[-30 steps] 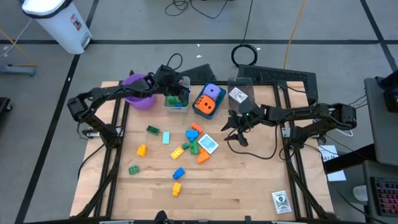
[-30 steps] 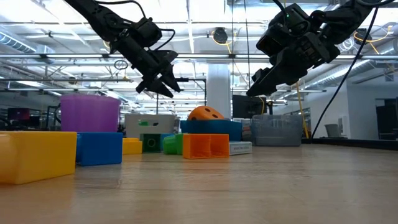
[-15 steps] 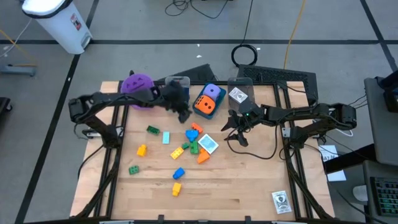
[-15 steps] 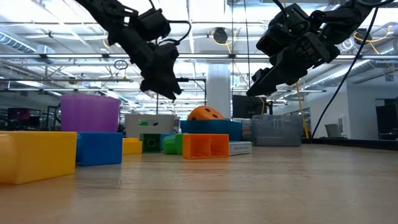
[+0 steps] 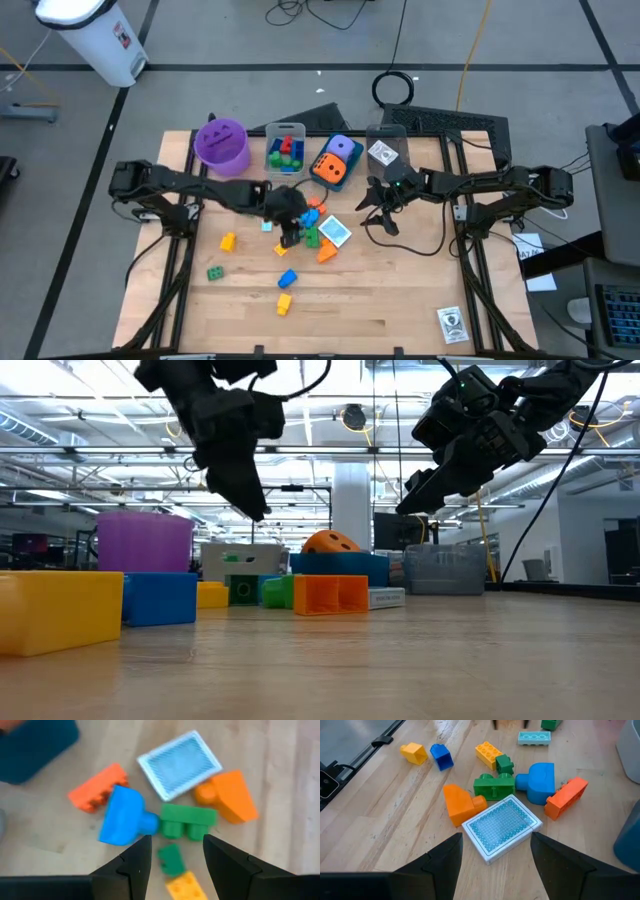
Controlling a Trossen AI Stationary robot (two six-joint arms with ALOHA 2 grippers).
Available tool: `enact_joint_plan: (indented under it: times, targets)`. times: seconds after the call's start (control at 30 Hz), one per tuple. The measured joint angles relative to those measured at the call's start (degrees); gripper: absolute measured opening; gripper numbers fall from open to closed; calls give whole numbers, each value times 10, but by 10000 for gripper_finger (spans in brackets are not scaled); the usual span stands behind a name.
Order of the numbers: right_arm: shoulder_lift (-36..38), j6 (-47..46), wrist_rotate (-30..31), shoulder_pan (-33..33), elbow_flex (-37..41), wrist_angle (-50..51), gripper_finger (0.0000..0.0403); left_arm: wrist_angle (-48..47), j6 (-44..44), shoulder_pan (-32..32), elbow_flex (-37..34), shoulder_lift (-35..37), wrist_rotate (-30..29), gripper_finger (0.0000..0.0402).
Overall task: Pick & Place Toys
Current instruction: Put the green game piece into the gray bin
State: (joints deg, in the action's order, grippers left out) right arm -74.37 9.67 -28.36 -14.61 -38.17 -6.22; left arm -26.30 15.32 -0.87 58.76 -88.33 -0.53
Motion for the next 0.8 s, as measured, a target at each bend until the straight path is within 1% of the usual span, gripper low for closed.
enact_joint_plan:
  times: [0.13,0.27,0.43,0.57,0.63,0.8]
  targets:
    - [0,0,0,0,0,0,228,-6,24,-39,0,0,-1,186]
    - [0,0,0,0,0,0,228,-47,27,-72,0,0,-3,186]
    - [0,0,0,0,0,0,228,-90,61,-106,0,0,-44,186]
    - [0,0,0,0,0,0,228,-109,93,-118,0,0,-87,186]
    - [0,0,0,0,0,0,228,-105,107,-120,0,0,-98,186]
    - [0,0,0,0,0,0,228,-94,99,-111,0,0,-101,186]
